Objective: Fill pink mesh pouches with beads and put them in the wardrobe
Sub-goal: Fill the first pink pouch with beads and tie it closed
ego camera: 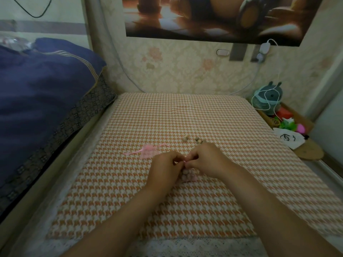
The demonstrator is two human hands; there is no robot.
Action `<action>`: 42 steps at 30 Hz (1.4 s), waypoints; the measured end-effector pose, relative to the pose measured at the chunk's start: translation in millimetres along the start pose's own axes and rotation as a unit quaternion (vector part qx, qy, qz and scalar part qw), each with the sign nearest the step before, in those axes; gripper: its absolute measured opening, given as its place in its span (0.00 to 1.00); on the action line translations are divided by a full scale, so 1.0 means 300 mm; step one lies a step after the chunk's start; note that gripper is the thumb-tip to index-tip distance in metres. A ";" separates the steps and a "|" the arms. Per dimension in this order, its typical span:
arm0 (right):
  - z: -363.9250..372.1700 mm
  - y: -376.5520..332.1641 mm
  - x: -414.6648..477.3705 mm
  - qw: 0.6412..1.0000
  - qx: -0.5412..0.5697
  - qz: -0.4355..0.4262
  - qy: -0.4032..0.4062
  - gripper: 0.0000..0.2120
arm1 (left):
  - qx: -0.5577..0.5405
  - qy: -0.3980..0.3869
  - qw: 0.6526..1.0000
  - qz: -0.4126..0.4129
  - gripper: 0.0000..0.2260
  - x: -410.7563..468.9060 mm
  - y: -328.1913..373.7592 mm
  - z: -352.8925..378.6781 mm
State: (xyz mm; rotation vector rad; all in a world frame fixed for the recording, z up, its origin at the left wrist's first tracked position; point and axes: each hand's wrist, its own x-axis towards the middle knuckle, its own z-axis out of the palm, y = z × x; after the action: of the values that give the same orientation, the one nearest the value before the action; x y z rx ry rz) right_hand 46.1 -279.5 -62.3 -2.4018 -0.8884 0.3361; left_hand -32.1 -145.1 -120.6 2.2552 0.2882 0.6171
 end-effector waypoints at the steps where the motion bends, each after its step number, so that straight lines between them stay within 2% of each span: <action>1: -0.004 -0.004 0.003 0.999 -0.044 -0.018 -0.005 0.03 | 0.005 -0.003 1.000 0.004 0.05 0.000 0.001 0.000; 3: -0.006 -0.010 0.005 0.992 -0.112 -0.052 0.004 0.05 | 0.007 -0.006 1.000 0.010 0.06 -0.001 0.002 0.000; 5: -0.001 -0.007 0.003 0.988 -0.132 -0.073 0.025 0.07 | -0.006 -0.006 1.000 0.010 0.08 0.000 0.001 0.000; 9: 0.006 0.002 0.004 0.990 -0.107 -0.085 0.018 0.08 | -0.048 -0.025 0.999 0.007 0.15 0.007 -0.011 -0.006; 13: 0.005 0.013 0.004 0.995 -0.070 -0.064 0.020 0.05 | -0.059 -0.033 0.998 0.011 0.16 0.012 -0.020 -0.010; 18: 0.018 0.024 -0.008 0.995 0.082 0.049 0.004 0.08 | -0.063 -0.027 0.997 0.031 0.10 -0.002 -0.018 -0.010; 21: 0.027 0.039 -0.007 0.969 0.208 0.129 -0.032 0.09 | -0.058 -0.023 0.998 0.012 0.08 -0.017 -0.010 -0.006; 26: 0.020 0.033 -0.013 0.911 0.356 0.187 -0.096 0.08 | -0.027 0.014 0.999 -0.021 0.04 -0.039 -0.012 0.011; 35: 0.012 0.042 -0.017 0.907 0.361 0.181 -0.119 0.09 | 0.007 0.025 0.999 0.023 0.03 -0.064 0.017 0.014; 39: 0.006 0.054 -0.016 0.912 0.350 0.179 -0.119 0.06 | 0.002 0.016 1.000 0.001 0.04 -0.068 0.015 0.019; 42: -0.002 0.065 -0.021 0.932 0.302 0.178 -0.091 0.04 | 0.047 0.017 0.998 -0.030 0.05 -0.074 0.013 0.012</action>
State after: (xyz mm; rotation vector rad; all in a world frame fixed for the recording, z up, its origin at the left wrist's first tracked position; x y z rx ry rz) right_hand 51.8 -296.2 -72.8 -1.9494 -0.3339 0.8477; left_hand -49.2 -158.4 -127.3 2.3181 0.4065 0.6221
